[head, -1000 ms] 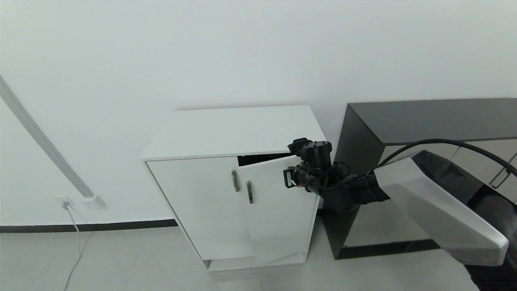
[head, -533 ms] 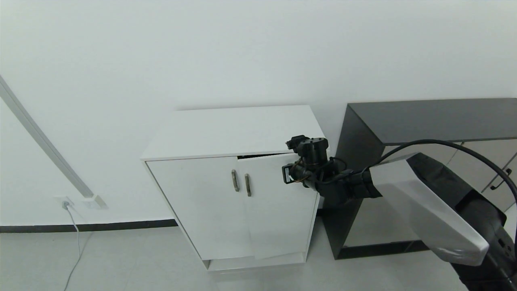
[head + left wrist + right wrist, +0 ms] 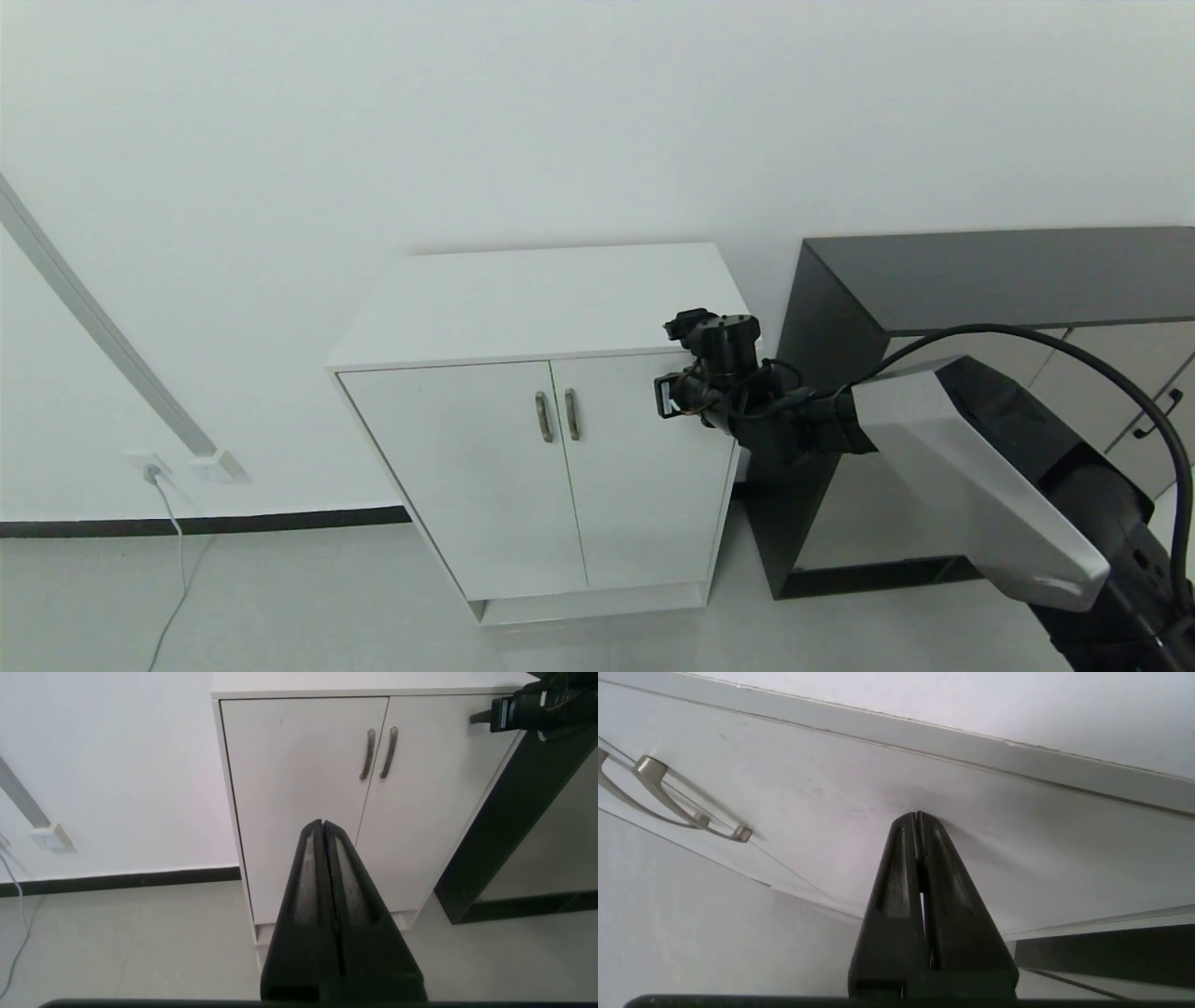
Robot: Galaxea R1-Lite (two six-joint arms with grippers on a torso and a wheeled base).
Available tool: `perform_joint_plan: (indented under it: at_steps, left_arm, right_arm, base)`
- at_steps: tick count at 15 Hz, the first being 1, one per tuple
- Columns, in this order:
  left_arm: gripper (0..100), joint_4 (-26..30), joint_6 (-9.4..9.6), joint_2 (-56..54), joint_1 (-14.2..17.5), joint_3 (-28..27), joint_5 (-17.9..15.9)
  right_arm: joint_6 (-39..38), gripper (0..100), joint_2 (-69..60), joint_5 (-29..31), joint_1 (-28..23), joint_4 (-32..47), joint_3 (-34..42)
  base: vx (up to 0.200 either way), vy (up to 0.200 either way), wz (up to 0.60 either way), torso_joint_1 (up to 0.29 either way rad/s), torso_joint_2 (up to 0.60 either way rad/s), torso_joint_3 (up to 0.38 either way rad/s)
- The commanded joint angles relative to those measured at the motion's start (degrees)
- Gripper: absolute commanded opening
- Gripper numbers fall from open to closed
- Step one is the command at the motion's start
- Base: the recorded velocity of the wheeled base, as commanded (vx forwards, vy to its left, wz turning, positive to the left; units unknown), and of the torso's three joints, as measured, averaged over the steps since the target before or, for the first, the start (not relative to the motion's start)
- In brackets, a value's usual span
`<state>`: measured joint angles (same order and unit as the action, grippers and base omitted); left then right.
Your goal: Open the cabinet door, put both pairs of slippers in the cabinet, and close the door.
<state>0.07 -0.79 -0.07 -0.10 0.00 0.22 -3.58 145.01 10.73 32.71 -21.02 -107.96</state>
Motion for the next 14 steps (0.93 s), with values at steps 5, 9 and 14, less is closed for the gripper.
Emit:
perform_joint_plan:
  at_steps: [5,9,14]
  left_arm:
    - [0,0.0,-0.09,0.1,0.0,0.0,0.0]
    - [0,0.0,0.00,0.1,0.0,0.0,0.0]
    - [0,0.0,0.00,0.1,0.0,0.0,0.0]
  right_arm:
    - [-0.1,0,-1.8,1.0,0.1,-0.4,1.7]
    - [-0.1,0,-17.6,1.4,2.7,-6.8,22.6]
    - [-0.1,0,-43.4,7.2,1.4,-13.5,51.8]
  base:
    - [0.000,0.000,0.00,0.000,0.00,0.000]
    - [0.000,0.000,0.00,0.000,0.00,0.000]
    - [0.000,0.000,0.00,0.000,0.00,0.000]
